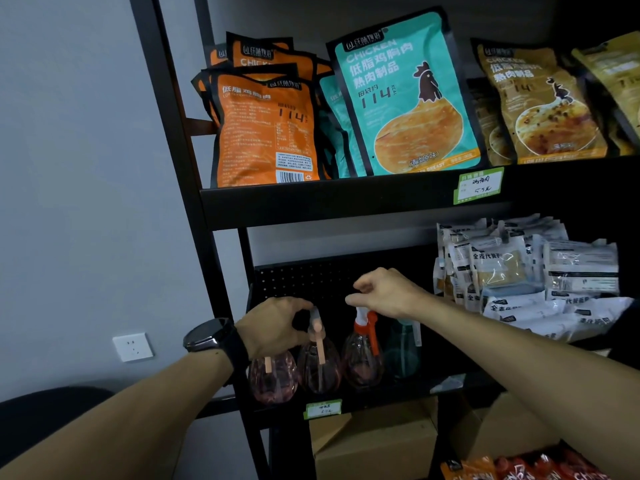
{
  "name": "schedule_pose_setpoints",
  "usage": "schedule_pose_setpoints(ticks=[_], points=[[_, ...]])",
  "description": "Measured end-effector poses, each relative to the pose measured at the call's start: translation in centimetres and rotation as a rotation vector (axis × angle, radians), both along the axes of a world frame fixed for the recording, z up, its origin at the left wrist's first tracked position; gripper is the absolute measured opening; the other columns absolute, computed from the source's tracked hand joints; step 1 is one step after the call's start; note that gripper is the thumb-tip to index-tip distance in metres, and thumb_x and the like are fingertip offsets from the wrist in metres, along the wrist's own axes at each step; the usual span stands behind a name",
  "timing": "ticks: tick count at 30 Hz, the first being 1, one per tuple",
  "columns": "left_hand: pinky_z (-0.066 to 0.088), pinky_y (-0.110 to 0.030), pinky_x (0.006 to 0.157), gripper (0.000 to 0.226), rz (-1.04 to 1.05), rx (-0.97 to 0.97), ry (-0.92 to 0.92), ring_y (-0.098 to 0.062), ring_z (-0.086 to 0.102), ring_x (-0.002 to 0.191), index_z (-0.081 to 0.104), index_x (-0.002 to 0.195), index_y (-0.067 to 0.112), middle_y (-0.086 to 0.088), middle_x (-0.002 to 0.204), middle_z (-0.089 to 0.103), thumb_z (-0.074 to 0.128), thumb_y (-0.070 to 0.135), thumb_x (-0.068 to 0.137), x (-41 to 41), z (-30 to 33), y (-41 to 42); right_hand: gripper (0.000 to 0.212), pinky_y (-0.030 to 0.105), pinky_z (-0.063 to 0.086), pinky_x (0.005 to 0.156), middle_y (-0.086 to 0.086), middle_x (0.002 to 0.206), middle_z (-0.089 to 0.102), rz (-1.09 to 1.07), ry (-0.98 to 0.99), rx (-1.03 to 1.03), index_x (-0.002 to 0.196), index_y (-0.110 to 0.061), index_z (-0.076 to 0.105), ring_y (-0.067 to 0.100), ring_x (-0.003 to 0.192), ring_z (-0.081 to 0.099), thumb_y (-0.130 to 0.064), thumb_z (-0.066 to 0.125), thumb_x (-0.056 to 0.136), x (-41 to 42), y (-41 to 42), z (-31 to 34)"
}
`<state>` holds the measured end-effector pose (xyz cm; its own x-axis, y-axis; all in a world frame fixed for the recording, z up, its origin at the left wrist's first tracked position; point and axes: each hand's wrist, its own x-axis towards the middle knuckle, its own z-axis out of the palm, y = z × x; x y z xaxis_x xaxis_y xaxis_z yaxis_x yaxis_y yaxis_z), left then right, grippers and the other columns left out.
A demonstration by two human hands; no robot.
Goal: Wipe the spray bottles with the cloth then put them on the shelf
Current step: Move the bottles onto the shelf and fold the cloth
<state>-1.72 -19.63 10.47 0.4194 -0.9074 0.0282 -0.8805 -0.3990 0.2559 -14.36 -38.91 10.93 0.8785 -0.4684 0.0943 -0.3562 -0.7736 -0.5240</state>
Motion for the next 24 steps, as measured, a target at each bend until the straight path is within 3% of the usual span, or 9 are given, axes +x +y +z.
schedule_pose_setpoints(ticks=[3, 5, 7, 10, 12, 15, 18, 24], points=[[0.044, -0.017, 0.091, 0.051, 0.018, 0.07, -0.031, -0.018, 0.057, 0.121, 0.054, 0.138, 0.013, -0.004, 0.136, 0.059, 0.068, 0.022, 0.09, 0.5, 0.6, 1.2, 0.052, 0.025, 0.043, 0.104, 0.002, 0.133, 0.061, 0.132, -0.084, 0.02, 0.132, -0.014, 0.059, 0.011, 0.123, 0.056, -0.041, 0.067, 0.089, 0.2, 1.7, 1.0], [0.04, -0.008, 0.077, 0.047, 0.033, 0.092, -0.049, -0.02, 0.059, 0.117, 0.057, 0.133, 0.011, -0.005, 0.131, 0.062, 0.068, 0.02, 0.088, 1.0, 0.7, 1.9, 0.056, 0.022, 0.041, 0.105, 0.0, 0.137, 0.058, 0.233, -0.027, 0.036, 0.134, -0.016, 0.057, 0.008, 0.125, 0.053, -0.043, 0.069, 0.086, 0.6, 2.7, 1.3], [0.038, -0.008, 0.07, 0.04, 0.045, 0.1, -0.06, -0.021, 0.061, 0.111, 0.059, 0.129, 0.011, -0.006, 0.123, 0.064, 0.066, 0.017, 0.09, 1.2, 0.9, 2.5, 0.059, 0.018, 0.039, 0.102, -0.001, 0.139, 0.056, 0.29, 0.041, 0.0, 0.135, -0.017, 0.057, 0.008, 0.127, 0.051, -0.043, 0.071, 0.084, 1.1, 3.6, 1.3], [0.04, -0.014, 0.074, 0.034, 0.055, 0.12, -0.067, -0.019, 0.063, 0.105, 0.06, 0.125, 0.008, -0.008, 0.115, 0.068, 0.061, 0.014, 0.092, 1.3, 0.9, 2.9, 0.051, 0.017, 0.035, 0.098, -0.004, 0.138, 0.057, 0.324, 0.104, -0.093, 0.132, -0.019, 0.06, 0.009, 0.129, 0.048, -0.04, 0.07, 0.086, 1.5, 4.4, 0.9], [0.04, -0.016, 0.072, 0.024, 0.065, 0.13, -0.073, -0.02, 0.063, 0.1, 0.062, 0.116, 0.005, -0.011, 0.11, 0.069, 0.057, 0.011, 0.093, 1.3, 0.8, 3.2, 0.045, 0.023, 0.041, 0.101, -0.004, 0.132, 0.061, 0.329, 0.118, -0.116, 0.127, -0.021, 0.063, 0.011, 0.124, 0.052, -0.039, 0.069, 0.086, 1.6, 4.6, 0.6], [0.042, -0.018, 0.075, 0.031, 0.075, 0.121, -0.068, -0.023, 0.062, 0.106, 0.061, 0.126, 0.006, -0.011, 0.114, 0.068, 0.053, 0.01, 0.096, 1.1, 0.8, 3.4, 0.04, 0.033, 0.045, 0.102, -0.004, 0.128, 0.063, 0.328, 0.111, -0.106, 0.124, -0.021, 0.065, 0.013, 0.12, 0.056, -0.038, 0.067, 0.087, 1.6, 4.6, 0.3], [0.045, -0.02, 0.081, 0.037, 0.08, 0.108, -0.059, -0.022, 0.061, 0.11, 0.057, 0.134, 0.01, -0.01, 0.118, 0.067, 0.051, 0.012, 0.098, 1.1, 0.8, 3.5, 0.04, 0.032, 0.044, 0.104, -0.003, 0.131, 0.061, 0.324, 0.111, -0.104, 0.123, -0.022, 0.065, 0.011, 0.122, 0.054, -0.039, 0.067, 0.087, 1.8, 4.4, 0.1], [0.047, -0.025, 0.088, 0.04, 0.087, 0.095, -0.057, -0.023, 0.06, 0.114, 0.054, 0.138, 0.009, -0.011, 0.123, 0.065, 0.048, 0.011, 0.099, 1.1, 0.8, 3.4, 0.026, 0.033, 0.047, 0.1, -0.006, 0.117, 0.069, 0.333, 0.096, -0.081, 0.108, -0.022, 0.072, 0.007, 0.113, 0.058, -0.036, 0.069, 0.086, 2.0, 4.2, -0.1]])
